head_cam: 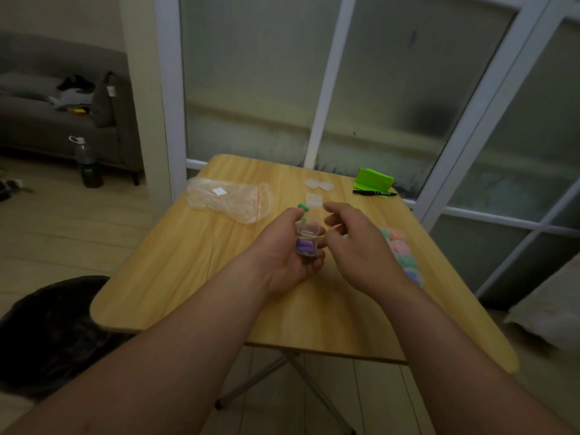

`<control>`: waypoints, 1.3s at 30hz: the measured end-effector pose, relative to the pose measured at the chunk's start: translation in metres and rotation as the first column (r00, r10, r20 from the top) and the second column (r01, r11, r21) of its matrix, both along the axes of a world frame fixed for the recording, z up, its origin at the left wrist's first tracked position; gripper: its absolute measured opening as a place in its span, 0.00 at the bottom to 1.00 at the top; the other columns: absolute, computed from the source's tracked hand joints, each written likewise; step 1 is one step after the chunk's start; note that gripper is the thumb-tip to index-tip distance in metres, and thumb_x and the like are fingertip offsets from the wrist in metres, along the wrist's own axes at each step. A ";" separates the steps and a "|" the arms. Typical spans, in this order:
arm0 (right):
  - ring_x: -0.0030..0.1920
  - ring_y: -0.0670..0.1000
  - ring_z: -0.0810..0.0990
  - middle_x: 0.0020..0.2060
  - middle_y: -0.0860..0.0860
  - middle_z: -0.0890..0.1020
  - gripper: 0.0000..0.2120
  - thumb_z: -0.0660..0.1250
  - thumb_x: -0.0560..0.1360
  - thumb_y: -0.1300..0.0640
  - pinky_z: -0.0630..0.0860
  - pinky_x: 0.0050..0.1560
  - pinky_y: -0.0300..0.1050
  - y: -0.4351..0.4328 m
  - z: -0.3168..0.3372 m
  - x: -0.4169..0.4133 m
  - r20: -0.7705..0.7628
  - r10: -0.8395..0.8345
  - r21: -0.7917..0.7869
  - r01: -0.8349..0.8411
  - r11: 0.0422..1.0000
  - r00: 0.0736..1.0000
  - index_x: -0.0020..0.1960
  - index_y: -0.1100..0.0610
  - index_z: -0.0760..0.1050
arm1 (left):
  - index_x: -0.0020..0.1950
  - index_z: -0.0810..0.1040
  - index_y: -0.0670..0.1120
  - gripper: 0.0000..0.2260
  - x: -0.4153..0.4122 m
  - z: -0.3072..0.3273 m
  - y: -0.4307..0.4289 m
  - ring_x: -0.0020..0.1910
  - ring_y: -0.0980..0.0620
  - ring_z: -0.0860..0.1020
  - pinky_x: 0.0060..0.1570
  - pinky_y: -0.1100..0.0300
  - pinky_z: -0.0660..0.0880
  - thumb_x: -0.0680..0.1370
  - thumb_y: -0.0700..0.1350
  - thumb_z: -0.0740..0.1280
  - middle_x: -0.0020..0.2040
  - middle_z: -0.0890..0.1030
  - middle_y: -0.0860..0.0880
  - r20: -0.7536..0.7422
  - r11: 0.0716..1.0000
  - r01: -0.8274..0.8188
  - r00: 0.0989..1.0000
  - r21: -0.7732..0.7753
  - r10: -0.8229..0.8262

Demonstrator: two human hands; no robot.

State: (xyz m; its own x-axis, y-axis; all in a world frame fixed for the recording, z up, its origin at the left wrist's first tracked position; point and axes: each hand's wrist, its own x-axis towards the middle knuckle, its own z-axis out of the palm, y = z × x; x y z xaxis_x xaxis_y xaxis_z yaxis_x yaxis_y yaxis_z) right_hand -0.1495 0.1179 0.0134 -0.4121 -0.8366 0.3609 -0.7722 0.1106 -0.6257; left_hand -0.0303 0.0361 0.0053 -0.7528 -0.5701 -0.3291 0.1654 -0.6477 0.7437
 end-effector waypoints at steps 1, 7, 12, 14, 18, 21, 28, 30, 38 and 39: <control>0.57 0.43 0.77 0.60 0.45 0.77 0.22 0.64 0.84 0.59 0.74 0.54 0.37 0.001 -0.001 0.002 -0.009 0.032 0.017 -0.032 0.999 0.999 0.77 0.48 0.72 | 0.64 0.76 0.45 0.20 0.000 0.001 0.001 0.36 0.50 0.74 0.37 0.58 0.71 0.84 0.59 0.57 0.42 0.78 0.45 -0.010 1.000 0.006 1.000 -0.003 -0.006; 0.62 0.44 0.76 0.59 0.42 0.80 0.12 0.69 0.83 0.50 0.74 0.63 0.45 0.008 -0.001 0.008 -0.159 0.109 -0.037 -0.116 0.993 0.981 0.65 0.46 0.81 | 0.71 0.76 0.38 0.30 0.004 0.001 -0.007 0.33 0.51 0.77 0.40 0.57 0.77 0.84 0.63 0.58 0.39 0.78 0.45 -0.046 0.998 -0.037 0.998 0.046 0.039; 0.54 0.40 0.77 0.55 0.42 0.81 0.11 0.73 0.80 0.50 0.74 0.50 0.38 0.012 -0.006 0.013 -0.170 0.168 0.061 -0.160 0.985 0.971 0.61 0.43 0.77 | 0.74 0.71 0.35 0.29 0.002 0.000 -0.009 0.42 0.47 0.77 0.47 0.54 0.78 0.83 0.56 0.62 0.53 0.76 0.40 -0.069 0.997 -0.038 0.997 0.060 0.042; 0.52 0.38 0.79 0.54 0.42 0.82 0.11 0.73 0.79 0.51 0.75 0.46 0.34 0.012 -0.006 0.012 -0.117 0.160 0.040 -0.156 0.987 0.980 0.58 0.43 0.75 | 0.74 0.69 0.33 0.26 0.004 0.000 -0.005 0.44 0.45 0.79 0.48 0.53 0.79 0.83 0.50 0.60 0.55 0.76 0.38 -0.083 0.999 -0.027 0.996 0.031 0.029; 0.51 0.27 0.77 0.59 0.44 0.81 0.17 0.75 0.79 0.54 0.74 0.46 0.25 0.015 -0.007 0.006 -0.005 0.145 -0.008 -0.145 0.989 0.989 0.63 0.47 0.72 | 0.69 0.73 0.33 0.18 0.010 0.000 0.000 0.54 0.42 0.82 0.53 0.52 0.82 0.81 0.37 0.60 0.59 0.80 0.34 -0.089 0.997 0.048 0.995 -0.063 -0.054; 0.54 0.27 0.77 0.65 0.42 0.78 0.28 0.75 0.79 0.53 0.74 0.48 0.25 0.017 -0.008 0.000 0.014 0.148 0.025 -0.148 0.989 0.989 0.75 0.46 0.67 | 0.70 0.74 0.33 0.16 0.011 -0.001 0.003 0.57 0.41 0.84 0.52 0.53 0.84 0.82 0.33 0.61 0.63 0.81 0.32 -0.057 0.993 0.031 0.998 -0.111 -0.037; 0.68 0.42 0.74 0.68 0.44 0.78 0.25 0.72 0.81 0.49 0.73 0.66 0.43 0.025 -0.008 -0.010 -0.066 0.067 0.045 -0.064 0.997 0.996 0.76 0.47 0.70 | 0.72 0.71 0.35 0.17 0.008 0.000 0.008 0.63 0.35 0.82 0.48 0.51 0.85 0.83 0.29 0.60 0.64 0.79 0.30 0.021 0.990 -0.052 0.998 -0.133 0.055; 0.67 0.42 0.73 0.67 0.44 0.77 0.23 0.71 0.81 0.49 0.73 0.64 0.41 0.027 -0.008 -0.012 -0.094 0.068 0.063 -0.063 0.996 0.993 0.75 0.46 0.71 | 0.73 0.72 0.36 0.18 0.006 0.002 0.010 0.62 0.37 0.82 0.51 0.51 0.85 0.83 0.29 0.60 0.63 0.79 0.31 0.039 0.987 -0.046 0.998 -0.155 0.052; 0.63 0.46 0.75 0.62 0.43 0.79 0.20 0.74 0.78 0.49 0.74 0.62 0.44 0.039 -0.003 -0.022 -0.275 0.082 0.073 -0.064 0.995 0.958 0.69 0.44 0.77 | 0.67 0.77 0.37 0.14 -0.007 0.005 0.030 0.49 0.46 0.86 0.54 0.51 0.84 0.83 0.31 0.62 0.51 0.85 0.40 0.033 0.952 0.055 0.998 -0.302 -0.048; 0.62 0.46 0.75 0.60 0.43 0.80 0.20 0.74 0.78 0.49 0.75 0.62 0.47 0.040 -0.002 -0.024 -0.300 0.086 0.078 -0.065 0.995 0.950 0.69 0.43 0.78 | 0.66 0.79 0.37 0.13 -0.009 0.005 0.032 0.47 0.49 0.86 0.53 0.52 0.84 0.83 0.31 0.62 0.49 0.84 0.42 0.031 0.946 0.074 0.997 -0.315 -0.068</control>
State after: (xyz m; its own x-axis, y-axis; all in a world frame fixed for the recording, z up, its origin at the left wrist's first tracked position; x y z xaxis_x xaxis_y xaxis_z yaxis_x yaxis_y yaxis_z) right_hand -0.1733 0.1578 0.0111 -0.2269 -0.8871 0.4018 -0.9318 0.0778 -0.3546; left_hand -0.0389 0.0677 0.0101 -0.7902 -0.5927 -0.1560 0.1108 -0.3885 0.9147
